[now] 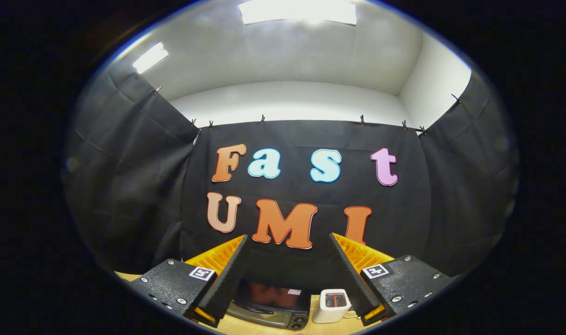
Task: Open the toaster oven, put the food inside, and close the toaster oven door.
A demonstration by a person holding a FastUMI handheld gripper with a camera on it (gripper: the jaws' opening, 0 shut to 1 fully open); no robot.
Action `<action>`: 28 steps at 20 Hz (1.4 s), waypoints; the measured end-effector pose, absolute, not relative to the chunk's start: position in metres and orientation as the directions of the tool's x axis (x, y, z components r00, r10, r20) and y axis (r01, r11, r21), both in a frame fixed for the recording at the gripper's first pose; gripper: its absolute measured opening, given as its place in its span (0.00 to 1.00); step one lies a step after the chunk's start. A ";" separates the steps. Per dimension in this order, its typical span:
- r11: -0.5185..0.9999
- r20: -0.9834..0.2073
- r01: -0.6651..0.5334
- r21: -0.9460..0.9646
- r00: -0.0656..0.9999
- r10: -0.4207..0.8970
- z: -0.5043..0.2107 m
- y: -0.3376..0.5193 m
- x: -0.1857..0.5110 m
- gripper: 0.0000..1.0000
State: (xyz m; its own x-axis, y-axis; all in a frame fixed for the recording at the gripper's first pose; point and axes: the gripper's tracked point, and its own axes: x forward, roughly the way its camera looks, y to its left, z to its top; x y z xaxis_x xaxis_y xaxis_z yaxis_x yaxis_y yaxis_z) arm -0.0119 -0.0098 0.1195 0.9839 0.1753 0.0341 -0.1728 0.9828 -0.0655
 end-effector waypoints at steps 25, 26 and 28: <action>0.968 0.065 -0.248 -0.046 0.966 0.251 0.130 0.016 -0.017 0.99; 0.967 0.064 -0.251 -0.043 0.965 0.254 0.130 0.018 -0.015 0.99; 0.964 0.060 -0.264 -0.038 0.962 0.266 0.126 0.021 -0.014 0.99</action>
State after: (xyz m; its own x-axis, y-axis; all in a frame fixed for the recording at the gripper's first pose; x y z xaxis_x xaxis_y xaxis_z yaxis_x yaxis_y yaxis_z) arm -0.0143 0.0208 0.1262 0.9621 0.2659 0.0597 -0.2640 0.9638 -0.0379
